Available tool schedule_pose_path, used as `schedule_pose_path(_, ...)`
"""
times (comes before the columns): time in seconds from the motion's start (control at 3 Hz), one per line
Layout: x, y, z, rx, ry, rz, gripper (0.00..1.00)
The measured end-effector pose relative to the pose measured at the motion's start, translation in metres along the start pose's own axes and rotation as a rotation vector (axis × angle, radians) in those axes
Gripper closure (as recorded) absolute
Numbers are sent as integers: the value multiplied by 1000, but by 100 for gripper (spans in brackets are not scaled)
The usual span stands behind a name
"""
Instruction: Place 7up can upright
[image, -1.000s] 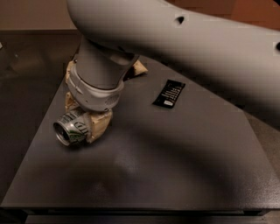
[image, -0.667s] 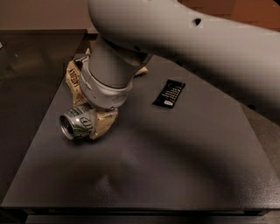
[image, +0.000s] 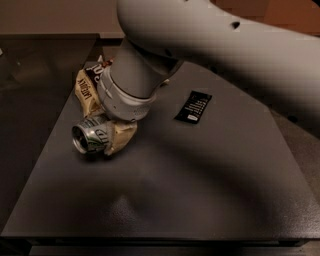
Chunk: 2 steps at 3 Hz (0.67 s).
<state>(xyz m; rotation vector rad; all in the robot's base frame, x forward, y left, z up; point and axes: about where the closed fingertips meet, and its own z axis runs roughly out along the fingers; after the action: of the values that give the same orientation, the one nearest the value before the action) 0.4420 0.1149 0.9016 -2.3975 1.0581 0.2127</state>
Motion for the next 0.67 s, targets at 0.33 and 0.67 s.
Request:
schedule_pose_path(0.33,5,-2,0,-18,-34,21,100)
schedule_pose_path(0.67,11,-6,-2,-36,-81,55,100)
